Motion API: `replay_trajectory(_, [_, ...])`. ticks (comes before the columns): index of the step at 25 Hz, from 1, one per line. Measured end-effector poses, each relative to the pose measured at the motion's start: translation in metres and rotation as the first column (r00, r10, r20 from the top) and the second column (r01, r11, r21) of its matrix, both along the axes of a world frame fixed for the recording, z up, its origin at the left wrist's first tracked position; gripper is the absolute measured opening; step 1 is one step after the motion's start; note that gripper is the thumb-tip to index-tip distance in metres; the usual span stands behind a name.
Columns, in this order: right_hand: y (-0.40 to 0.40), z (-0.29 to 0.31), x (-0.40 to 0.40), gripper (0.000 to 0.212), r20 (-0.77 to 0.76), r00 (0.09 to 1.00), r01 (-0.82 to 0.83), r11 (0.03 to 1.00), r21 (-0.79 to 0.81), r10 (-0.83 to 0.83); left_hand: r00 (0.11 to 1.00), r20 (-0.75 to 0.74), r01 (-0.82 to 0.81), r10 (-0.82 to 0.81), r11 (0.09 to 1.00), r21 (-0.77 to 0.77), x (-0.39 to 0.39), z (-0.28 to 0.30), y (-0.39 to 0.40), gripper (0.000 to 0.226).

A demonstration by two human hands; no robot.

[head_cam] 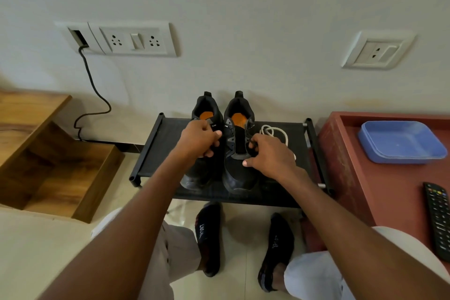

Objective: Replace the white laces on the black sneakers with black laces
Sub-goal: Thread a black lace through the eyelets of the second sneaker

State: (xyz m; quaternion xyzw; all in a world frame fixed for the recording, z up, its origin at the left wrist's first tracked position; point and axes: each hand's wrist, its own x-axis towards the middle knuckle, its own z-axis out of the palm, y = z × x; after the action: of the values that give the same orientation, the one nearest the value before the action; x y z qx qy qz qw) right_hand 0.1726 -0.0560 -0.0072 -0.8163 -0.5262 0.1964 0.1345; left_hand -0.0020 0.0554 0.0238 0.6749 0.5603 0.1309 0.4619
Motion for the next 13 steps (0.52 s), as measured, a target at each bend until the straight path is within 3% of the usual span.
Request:
replay_trajectory(2, [0.000, 0.001, 0.002, 0.039, -0.011, 1.000, 0.014, 1.000, -0.016, -0.014, 0.949, -0.312, 0.127, -0.052, 0.967, 0.223, -0.005, -0.006, -0.001, 0.030])
replay_trajectory(6, [0.000, 0.003, 0.007, 0.016, 0.031, 0.999, 0.028, 0.998, -0.052, -0.027, 0.851, -0.510, 0.267, -0.124, 0.939, 0.218, -0.011, -0.002, -0.009, 0.030])
replay_trajectory(9, [-0.001, 0.001, 0.005, 0.016, 0.034, 0.998, 0.049, 0.999, -0.014, -0.048, 0.691, -0.717, 0.403, -0.090, 0.871, 0.280, -0.005, -0.003, -0.021, 0.048])
replay_trajectory(11, [-0.001, 0.000, 0.003, 0.017, 0.033, 0.998, 0.051, 0.999, 0.003, -0.051, 0.674, -0.735, 0.468, -0.068, 0.810, 0.354, 0.004, -0.007, -0.028, 0.062])
replay_trajectory(13, [0.000, 0.000, 0.003, 0.016, 0.021, 0.999, 0.047, 0.999, 0.002, -0.047, 0.713, -0.688, 0.510, -0.138, 0.774, 0.374, 0.017, -0.012, -0.029, 0.056])
